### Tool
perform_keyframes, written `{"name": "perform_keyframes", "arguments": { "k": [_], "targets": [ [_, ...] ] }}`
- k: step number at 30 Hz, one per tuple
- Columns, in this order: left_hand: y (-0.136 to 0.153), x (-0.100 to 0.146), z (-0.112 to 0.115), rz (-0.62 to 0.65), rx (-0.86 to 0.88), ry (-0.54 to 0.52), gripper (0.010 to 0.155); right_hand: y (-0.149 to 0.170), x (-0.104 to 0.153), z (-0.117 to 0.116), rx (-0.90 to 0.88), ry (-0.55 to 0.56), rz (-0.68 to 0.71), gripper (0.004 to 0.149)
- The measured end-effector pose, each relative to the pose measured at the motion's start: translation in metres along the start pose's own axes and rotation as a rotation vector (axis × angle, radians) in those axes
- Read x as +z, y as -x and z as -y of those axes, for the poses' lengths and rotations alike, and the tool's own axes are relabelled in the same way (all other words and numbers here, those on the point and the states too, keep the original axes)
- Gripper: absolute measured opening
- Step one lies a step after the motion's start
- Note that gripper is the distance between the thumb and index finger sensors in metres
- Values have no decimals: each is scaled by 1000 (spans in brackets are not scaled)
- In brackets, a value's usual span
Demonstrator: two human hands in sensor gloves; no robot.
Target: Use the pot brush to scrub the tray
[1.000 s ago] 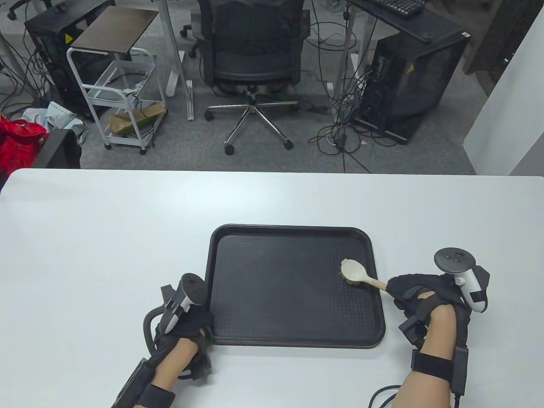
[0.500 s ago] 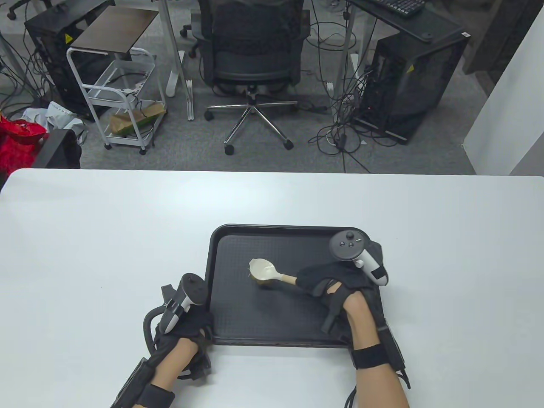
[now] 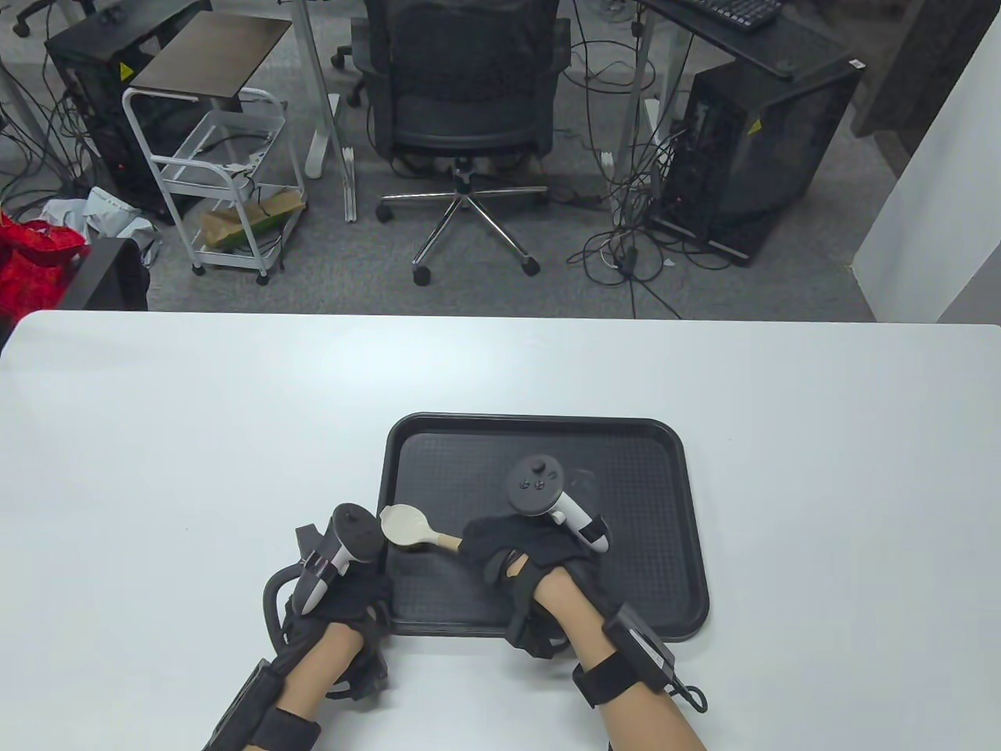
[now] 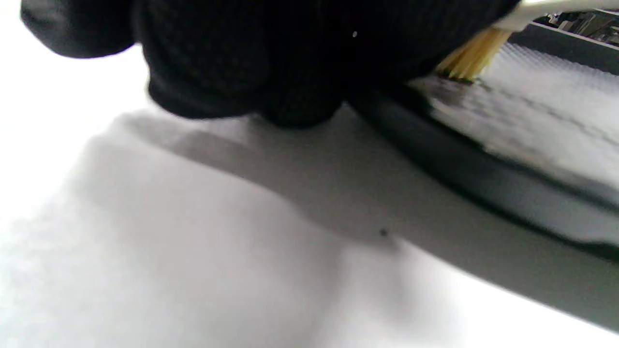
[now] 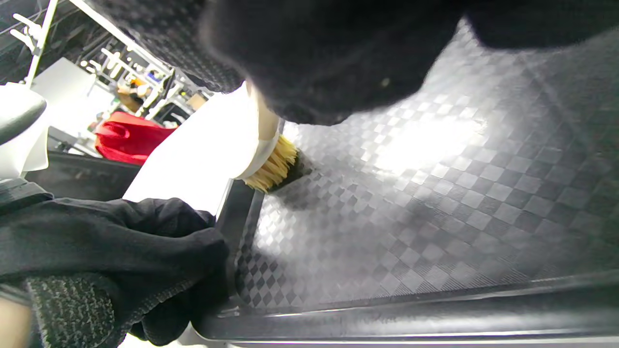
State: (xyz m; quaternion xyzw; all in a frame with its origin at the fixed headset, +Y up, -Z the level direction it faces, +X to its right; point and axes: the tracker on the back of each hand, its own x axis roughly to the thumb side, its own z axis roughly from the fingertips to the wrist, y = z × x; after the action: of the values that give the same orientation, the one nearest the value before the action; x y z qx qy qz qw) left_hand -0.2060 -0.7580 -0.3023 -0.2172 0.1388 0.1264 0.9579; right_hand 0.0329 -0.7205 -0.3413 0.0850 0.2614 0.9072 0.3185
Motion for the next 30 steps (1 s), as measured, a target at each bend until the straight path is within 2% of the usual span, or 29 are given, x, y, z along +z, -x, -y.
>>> {"name": "perform_keyframes", "arguments": {
  "k": [13,19,30],
  "targets": [
    [0,0,0,-1,-1,-2,60,39,15,48,48,-78,-138,52],
    [0,0,0,-3,-3,-1,60,65,27,75,21,-23,-206,50],
    [0,0,0,-4,-5,-2,60,146,62,122,-151,86,-362,48]
  ]
}}
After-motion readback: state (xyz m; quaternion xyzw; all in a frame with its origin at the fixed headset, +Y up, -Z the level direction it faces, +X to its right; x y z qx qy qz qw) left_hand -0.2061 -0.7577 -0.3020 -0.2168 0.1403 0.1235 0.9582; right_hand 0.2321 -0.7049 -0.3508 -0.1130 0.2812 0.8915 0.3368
